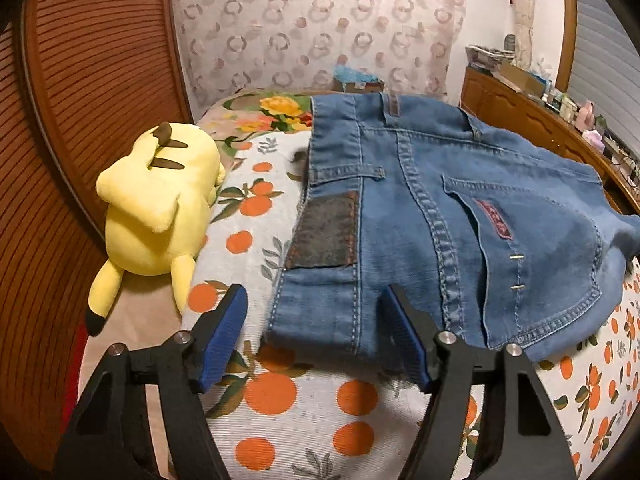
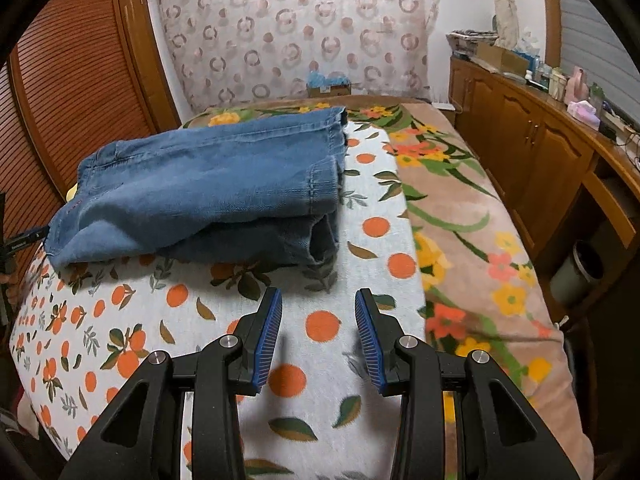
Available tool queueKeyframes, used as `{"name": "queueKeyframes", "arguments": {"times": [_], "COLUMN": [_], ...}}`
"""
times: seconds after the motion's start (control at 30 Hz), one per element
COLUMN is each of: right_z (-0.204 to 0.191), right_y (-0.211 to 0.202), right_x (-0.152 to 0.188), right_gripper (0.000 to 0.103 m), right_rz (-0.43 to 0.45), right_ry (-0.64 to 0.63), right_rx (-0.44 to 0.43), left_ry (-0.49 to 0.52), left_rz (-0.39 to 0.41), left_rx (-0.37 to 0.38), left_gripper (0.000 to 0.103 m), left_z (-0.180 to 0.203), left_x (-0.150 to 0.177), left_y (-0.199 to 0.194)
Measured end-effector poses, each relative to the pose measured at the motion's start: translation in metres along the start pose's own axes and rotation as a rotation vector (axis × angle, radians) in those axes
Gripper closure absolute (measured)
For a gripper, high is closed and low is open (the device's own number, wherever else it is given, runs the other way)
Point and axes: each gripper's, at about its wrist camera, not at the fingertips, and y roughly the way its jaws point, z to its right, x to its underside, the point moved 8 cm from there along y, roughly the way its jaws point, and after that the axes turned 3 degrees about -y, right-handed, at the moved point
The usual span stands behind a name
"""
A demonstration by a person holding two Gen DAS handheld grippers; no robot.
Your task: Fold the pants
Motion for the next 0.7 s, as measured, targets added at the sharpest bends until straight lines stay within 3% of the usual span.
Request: {"name": "queueKeyframes", "arguments": {"times": [0.53,0.57,0.6,0.67,0.7], "right_z": [-0.009,-0.011,-0.014,-0.015,-0.016], "right_y": [0.045,0.047,0.049,0.05,0.05], "right_x": [-0.027,-0.027,-0.026,-0.026,-0.025], "right_gripper": [0.064,0.071,0.08,0.093,0.096], "right_rz": [-0.059,-0.061,-0.066,-0.06,-0.057], "right_ry": [-0.043,-0.048,-0.052,-0.057,-0.053], "right_rx": [-0.025,-0.033,-0.043,-0.039,-0.056], "left_ry": [-0.012,-0.011,-0.012,-0.002,0.007], "left_rz": [-0.05,-0.052,-0.055,-0.058,-0.058], "left_rx": [0.036,0.041,0.068,0.075,0.085], "left_gripper": [0.037,0.04,0.05,0.058,0.067], "left_z": [0.001,0.002,0.004,0.007,0.01], "left_x": [0.002,0.002,0.002,0.002,0.002], "left_y": [0.016,0.016,0.015,0.014,0.013]}}
